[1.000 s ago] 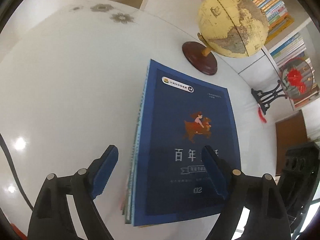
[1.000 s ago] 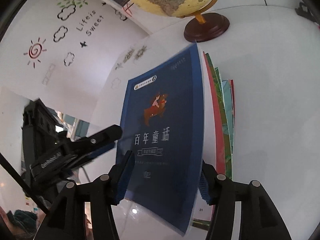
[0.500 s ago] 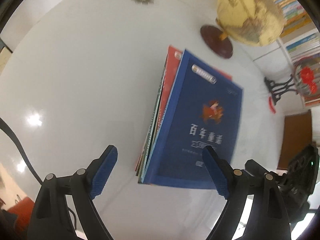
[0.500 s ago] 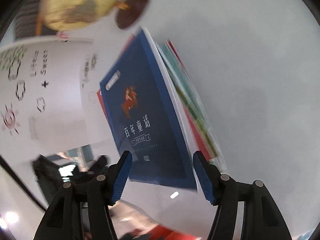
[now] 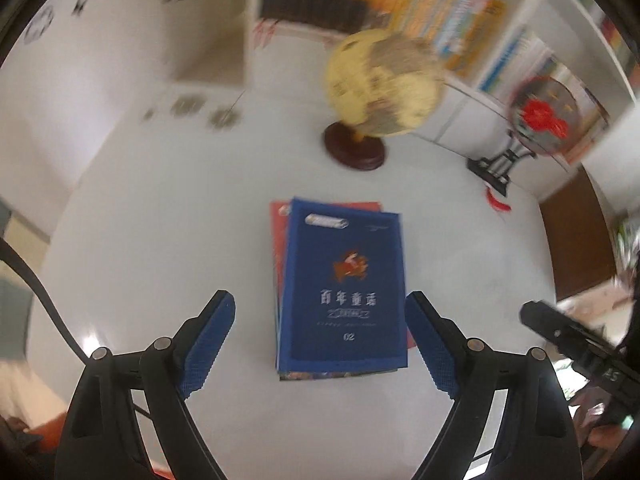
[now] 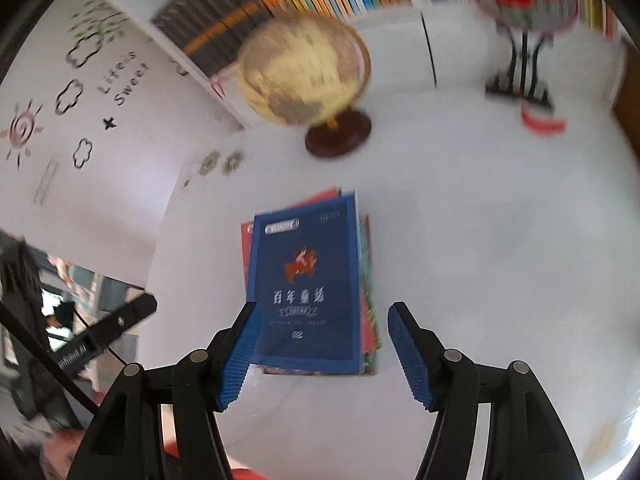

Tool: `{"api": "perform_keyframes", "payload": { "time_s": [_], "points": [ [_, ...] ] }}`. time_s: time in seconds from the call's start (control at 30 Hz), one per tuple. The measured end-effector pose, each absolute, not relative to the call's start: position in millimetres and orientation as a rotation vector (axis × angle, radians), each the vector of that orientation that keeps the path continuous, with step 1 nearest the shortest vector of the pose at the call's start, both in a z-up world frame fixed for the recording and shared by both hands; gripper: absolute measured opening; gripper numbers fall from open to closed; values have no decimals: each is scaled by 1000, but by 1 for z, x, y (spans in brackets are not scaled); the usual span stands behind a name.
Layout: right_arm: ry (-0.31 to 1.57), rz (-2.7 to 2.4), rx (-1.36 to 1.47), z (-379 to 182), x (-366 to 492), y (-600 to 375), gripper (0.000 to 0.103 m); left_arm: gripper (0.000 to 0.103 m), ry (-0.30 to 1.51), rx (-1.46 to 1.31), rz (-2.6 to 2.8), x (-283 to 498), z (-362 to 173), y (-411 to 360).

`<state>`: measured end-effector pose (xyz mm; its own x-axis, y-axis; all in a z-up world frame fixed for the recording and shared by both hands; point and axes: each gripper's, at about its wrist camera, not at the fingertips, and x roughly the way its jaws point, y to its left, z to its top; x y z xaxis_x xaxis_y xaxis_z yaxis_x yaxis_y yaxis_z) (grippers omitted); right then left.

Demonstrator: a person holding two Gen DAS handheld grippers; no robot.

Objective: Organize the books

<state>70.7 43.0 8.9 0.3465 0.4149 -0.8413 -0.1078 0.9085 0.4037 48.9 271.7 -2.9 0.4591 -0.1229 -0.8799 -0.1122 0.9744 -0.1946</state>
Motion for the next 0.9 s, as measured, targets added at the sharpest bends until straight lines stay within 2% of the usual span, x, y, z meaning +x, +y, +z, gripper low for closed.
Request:
{"api": "perform_keyframes", "payload": {
  "time_s": [0.5, 0.6, 0.7, 0.77, 0.83, 0.9],
  "points": [
    [793, 127, 115, 104, 3, -31, 65, 86, 893, -88, -125, 18, 61, 165],
    [717, 89, 69, 118, -12, -44, 77, 87, 865, -70, -126, 10, 70, 147],
    [645, 62, 53, 128, -29, -57, 80, 87, 830, -62, -126, -1, 79, 128],
    [607, 56, 64, 134, -41, -66, 83, 93, 813, -59, -122, -6, 82, 121],
    [568, 56, 75, 138, -52, -74, 91, 94, 799, -64, -124, -14, 84, 112],
    [535, 53, 78, 141, -62, -80, 92, 95, 797, -52, -126, -20, 85, 103]
  ]
}}
